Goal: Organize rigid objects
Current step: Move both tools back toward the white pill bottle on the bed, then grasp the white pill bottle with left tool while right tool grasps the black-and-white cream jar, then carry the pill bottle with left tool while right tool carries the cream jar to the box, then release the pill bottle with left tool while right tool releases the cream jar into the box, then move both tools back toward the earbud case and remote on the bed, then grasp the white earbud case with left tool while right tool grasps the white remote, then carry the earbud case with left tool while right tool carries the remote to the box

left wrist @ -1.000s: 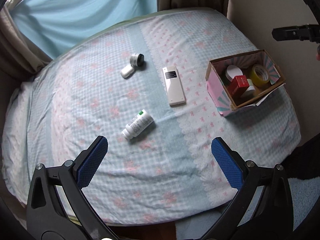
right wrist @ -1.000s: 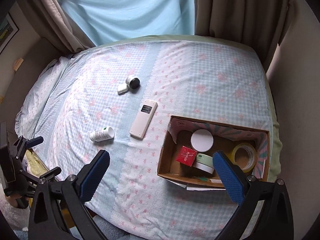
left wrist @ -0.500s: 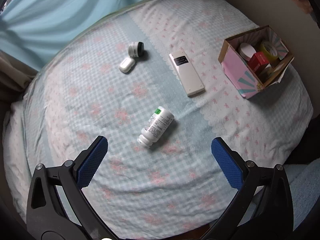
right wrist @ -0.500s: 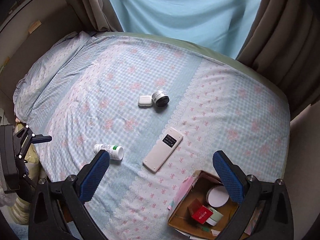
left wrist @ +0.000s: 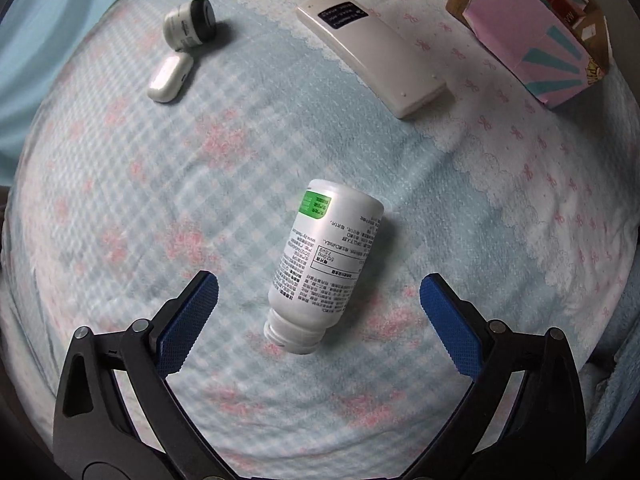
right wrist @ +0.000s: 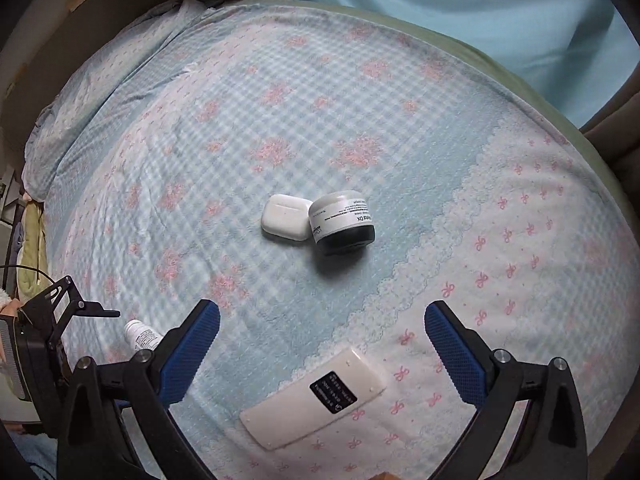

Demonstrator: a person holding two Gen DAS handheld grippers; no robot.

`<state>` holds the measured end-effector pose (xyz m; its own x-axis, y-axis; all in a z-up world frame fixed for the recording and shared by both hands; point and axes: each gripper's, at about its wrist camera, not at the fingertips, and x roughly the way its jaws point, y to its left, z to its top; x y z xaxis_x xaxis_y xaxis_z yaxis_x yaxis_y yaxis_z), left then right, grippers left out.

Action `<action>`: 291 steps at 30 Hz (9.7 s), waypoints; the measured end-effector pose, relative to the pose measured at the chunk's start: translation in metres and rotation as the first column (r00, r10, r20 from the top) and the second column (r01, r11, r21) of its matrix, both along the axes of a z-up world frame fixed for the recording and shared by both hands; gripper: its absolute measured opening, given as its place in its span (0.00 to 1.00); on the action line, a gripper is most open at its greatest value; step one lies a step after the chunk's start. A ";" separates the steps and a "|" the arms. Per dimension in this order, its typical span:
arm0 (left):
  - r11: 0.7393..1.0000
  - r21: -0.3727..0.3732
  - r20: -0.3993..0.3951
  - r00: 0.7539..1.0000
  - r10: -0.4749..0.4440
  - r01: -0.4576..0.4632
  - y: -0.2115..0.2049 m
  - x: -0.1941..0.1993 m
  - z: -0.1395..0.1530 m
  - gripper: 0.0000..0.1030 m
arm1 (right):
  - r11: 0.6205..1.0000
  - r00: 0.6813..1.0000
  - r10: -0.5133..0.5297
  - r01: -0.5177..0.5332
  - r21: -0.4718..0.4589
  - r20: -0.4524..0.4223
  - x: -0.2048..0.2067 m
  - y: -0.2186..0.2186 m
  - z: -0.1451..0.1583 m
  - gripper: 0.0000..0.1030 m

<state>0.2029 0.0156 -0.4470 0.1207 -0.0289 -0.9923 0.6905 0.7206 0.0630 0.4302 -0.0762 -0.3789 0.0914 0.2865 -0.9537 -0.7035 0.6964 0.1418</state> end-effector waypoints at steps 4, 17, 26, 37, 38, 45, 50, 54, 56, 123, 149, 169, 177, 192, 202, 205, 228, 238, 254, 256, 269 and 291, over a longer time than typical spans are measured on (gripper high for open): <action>1.000 -0.001 -0.019 1.000 -0.021 0.021 0.000 0.009 -0.016 0.97 | 0.997 0.997 0.078 -0.079 -0.026 -0.015 0.026 0.018 -0.024 0.99; 0.975 0.042 -0.150 0.966 -0.211 0.219 -0.023 -0.005 -0.059 0.73 | 0.978 0.979 0.181 -0.190 -0.082 -0.098 0.060 0.047 -0.078 0.94; 0.965 0.036 -0.182 0.951 -0.248 0.259 -0.044 -0.004 -0.067 0.67 | 0.967 0.958 0.197 -0.225 -0.121 -0.210 0.078 0.059 -0.103 0.67; 0.977 0.030 -0.175 0.964 -0.201 0.210 -0.047 0.035 -0.060 0.47 | 0.966 0.961 0.197 -0.224 -0.131 -0.196 0.072 0.072 -0.100 0.51; 0.979 0.028 -0.174 0.965 -0.194 0.202 -0.047 0.036 -0.059 0.47 | 0.966 0.962 0.191 -0.219 -0.135 -0.194 0.070 0.072 -0.099 0.51; 0.991 0.015 -0.160 0.979 -0.128 0.132 -0.035 0.043 -0.047 0.47 | 0.971 0.972 0.158 -0.186 -0.152 -0.175 0.056 0.062 -0.089 0.51; 0.997 0.002 -0.152 0.986 -0.071 0.072 -0.022 0.045 -0.028 0.46 | 0.977 0.979 0.131 -0.154 -0.145 -0.155 0.040 0.054 -0.070 0.51; 0.999 -0.006 -0.135 0.990 -0.043 0.043 -0.015 0.045 -0.010 0.46 | 0.986 0.985 0.099 -0.116 -0.123 -0.140 0.027 0.046 -0.045 0.51; 1.000 -0.019 -0.130 0.991 -0.020 0.018 -0.007 0.042 0.002 0.46 | 0.989 0.988 0.081 -0.096 -0.111 -0.133 0.020 0.040 -0.032 0.51; 0.961 -0.275 -0.212 0.974 -0.085 0.024 -0.434 0.057 0.075 0.46 | 0.677 0.681 -0.731 0.733 0.067 -0.055 -0.276 -0.447 0.038 0.51; 0.963 -0.264 -0.181 0.983 -0.003 -0.046 -0.420 0.078 0.091 1.00 | 0.676 0.673 -0.736 0.730 0.099 0.072 -0.263 -0.451 0.026 1.00; 0.948 -0.304 -0.016 0.996 0.089 -0.090 -0.348 0.024 0.186 1.00 | 0.684 0.673 -0.729 0.725 0.082 0.125 -0.262 -0.436 0.104 1.00; 0.939 -0.312 0.066 0.982 0.176 -0.147 -0.294 -0.008 0.231 1.00 | 0.690 0.672 -0.721 0.719 0.084 0.170 -0.277 -0.402 0.153 1.00; 0.909 -0.337 0.222 0.918 0.330 -0.245 -0.133 -0.047 0.278 1.00 | 0.702 0.672 -0.709 0.700 0.128 0.212 -0.310 -0.290 0.216 1.00; 0.894 -0.338 0.235 0.893 0.383 -0.295 0.003 -0.028 0.268 1.00 | 0.685 0.656 -0.727 0.714 0.147 0.204 -0.298 -0.191 0.218 1.00; 0.906 -0.319 0.254 0.895 0.366 -0.279 0.035 -0.010 0.262 1.00 | 0.669 0.639 -0.741 0.729 0.146 0.204 -0.290 -0.158 0.216 1.00; 0.970 -0.237 0.198 0.975 0.097 -0.048 0.048 0.203 0.024 0.99 | 0.561 0.559 -0.827 0.827 0.030 0.069 -0.153 -0.066 0.031 0.94; 0.975 -0.221 0.161 0.987 0.012 0.024 0.021 0.241 -0.052 0.87 | 0.527 0.528 -0.848 0.849 -0.048 0.032 -0.113 -0.072 -0.061 0.93; 0.967 -0.242 0.171 0.985 -0.034 0.075 0.025 0.247 -0.060 0.41 | 0.536 0.551 -0.834 0.822 -0.193 0.030 -0.091 -0.059 -0.112 0.52; 0.968 -0.239 0.174 0.984 -0.035 0.077 0.026 0.245 -0.057 0.41 | 0.549 0.573 -0.817 0.806 -0.221 0.059 -0.088 -0.049 -0.111 0.52; 0.947 -0.322 0.146 0.988 0.043 0.006 0.044 0.225 -0.026 0.40 | 0.533 0.541 -0.841 0.836 -0.132 0.028 -0.100 -0.048 -0.085 0.52; 0.864 -0.494 0.125 0.975 0.184 -0.100 0.064 0.176 0.112 0.36 | 0.461 0.458 -0.887 0.883 0.086 0.057 -0.133 -0.052 0.056 0.52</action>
